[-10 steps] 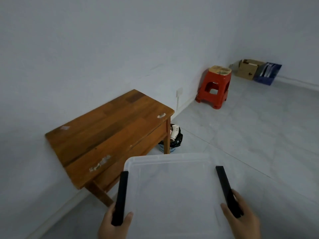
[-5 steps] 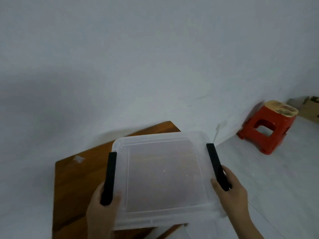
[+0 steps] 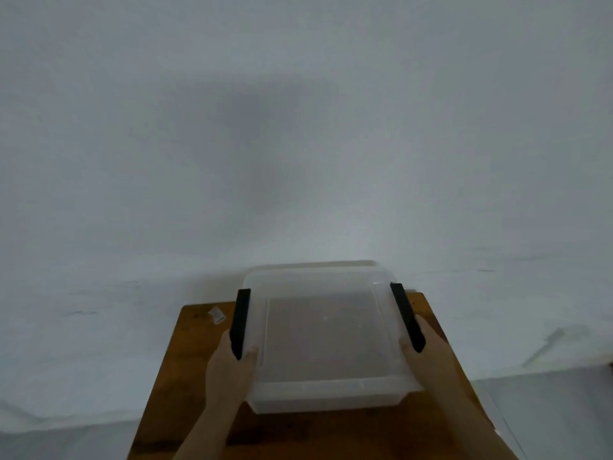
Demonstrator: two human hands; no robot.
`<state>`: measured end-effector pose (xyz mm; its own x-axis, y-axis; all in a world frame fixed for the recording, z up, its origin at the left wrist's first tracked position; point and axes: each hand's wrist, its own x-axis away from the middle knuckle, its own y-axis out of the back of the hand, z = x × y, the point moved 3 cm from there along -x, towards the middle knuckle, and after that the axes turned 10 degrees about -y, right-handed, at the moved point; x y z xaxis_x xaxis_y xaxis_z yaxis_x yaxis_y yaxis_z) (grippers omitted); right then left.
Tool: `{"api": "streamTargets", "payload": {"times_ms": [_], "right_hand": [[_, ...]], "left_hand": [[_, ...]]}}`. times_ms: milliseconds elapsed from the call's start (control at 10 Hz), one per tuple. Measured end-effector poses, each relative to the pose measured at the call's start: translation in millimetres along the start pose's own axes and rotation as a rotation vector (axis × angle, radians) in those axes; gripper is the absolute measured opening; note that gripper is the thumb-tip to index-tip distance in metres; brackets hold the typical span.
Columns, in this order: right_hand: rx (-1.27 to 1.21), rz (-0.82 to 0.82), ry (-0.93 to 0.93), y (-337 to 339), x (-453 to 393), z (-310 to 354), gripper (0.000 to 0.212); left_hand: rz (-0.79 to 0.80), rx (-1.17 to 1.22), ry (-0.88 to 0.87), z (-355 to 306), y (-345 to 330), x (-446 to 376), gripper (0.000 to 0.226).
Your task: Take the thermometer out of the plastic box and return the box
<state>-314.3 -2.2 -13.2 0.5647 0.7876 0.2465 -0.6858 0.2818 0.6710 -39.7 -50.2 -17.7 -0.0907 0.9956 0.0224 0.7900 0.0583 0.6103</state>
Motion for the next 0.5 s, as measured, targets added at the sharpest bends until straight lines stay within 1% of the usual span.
{"api": "streamTargets", "payload": {"times_ms": [100,200,300,400,500], "right_hand": [[-0.032,0.022,0.011,-3.3,-20.4,9.2,0.040],[-0.038,0.033,0.010,-5.2,-33.0,16.3,0.039],[-0.035,0.018,0.016,-5.2,-39.2,14.1,0.043],[-0.046,0.021,0.008,-5.7,-40.0,13.9,0.044],[0.028,-0.021,0.025,-6.6,-42.5,13.2,0.042]], "left_hand": [[-0.048,0.031,-0.004,-3.7,-4.0,-11.2,0.049],[-0.060,0.044,0.000,-5.5,-6.3,-20.0,0.049],[-0.086,0.040,-0.021,-3.8,-9.1,-22.9,0.045],[-0.111,0.077,0.009,-4.4,-7.9,-22.6,0.040],[-0.179,0.278,0.052,-7.2,-3.6,-17.6,0.032]]}}
